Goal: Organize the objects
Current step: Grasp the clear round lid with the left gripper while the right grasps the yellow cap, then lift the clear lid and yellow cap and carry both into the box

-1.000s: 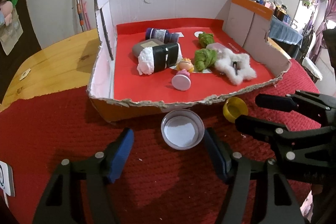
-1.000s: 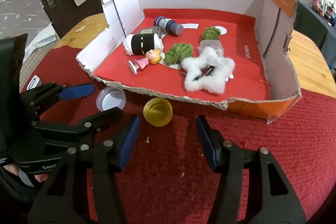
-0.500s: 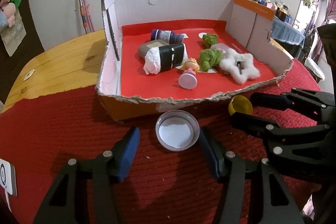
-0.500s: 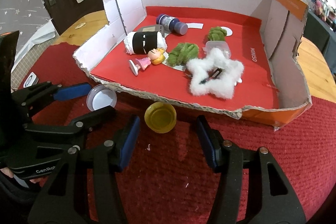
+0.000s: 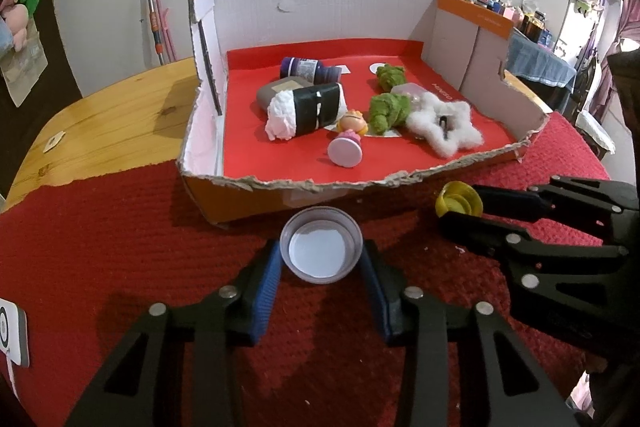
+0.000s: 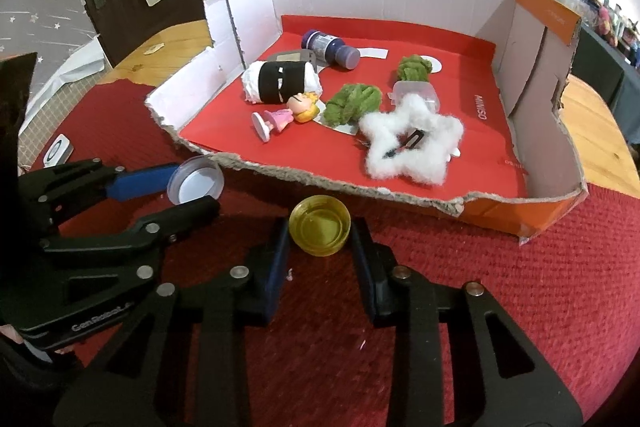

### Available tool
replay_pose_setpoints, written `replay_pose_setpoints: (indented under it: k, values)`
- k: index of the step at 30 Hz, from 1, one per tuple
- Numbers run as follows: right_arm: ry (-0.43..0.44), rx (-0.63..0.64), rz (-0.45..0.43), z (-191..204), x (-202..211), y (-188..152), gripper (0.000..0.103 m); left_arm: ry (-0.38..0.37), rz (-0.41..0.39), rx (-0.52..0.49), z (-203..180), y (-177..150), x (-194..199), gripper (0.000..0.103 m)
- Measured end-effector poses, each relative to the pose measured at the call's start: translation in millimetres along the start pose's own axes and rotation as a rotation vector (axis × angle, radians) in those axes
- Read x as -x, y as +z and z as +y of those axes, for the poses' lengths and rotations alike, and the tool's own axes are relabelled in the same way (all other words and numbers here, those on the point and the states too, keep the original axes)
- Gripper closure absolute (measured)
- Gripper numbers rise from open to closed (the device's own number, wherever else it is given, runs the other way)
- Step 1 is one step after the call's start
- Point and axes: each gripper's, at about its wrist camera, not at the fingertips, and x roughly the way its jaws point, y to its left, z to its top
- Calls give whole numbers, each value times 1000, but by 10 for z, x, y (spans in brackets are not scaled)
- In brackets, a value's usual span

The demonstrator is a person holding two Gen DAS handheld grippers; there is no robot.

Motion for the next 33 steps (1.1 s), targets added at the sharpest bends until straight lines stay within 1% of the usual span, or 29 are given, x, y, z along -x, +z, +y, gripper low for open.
replay_pose_setpoints:
  k: [10, 18, 24, 33]
  values:
    - [27, -9, -14, -7, 159, -60, 73, 7, -15, 8, -53, -29, 70, 61]
    - [55, -25, 7, -10, 192, -154, 73, 7, -45, 30, -43, -95, 151, 61]
    - [58, -24, 21, 27, 205, -201, 73, 10, -78, 47, -14, -165, 239, 61]
    - [50, -20, 35, 68, 199, -225, 73, -9, -78, 59, 0, -244, 237, 61]
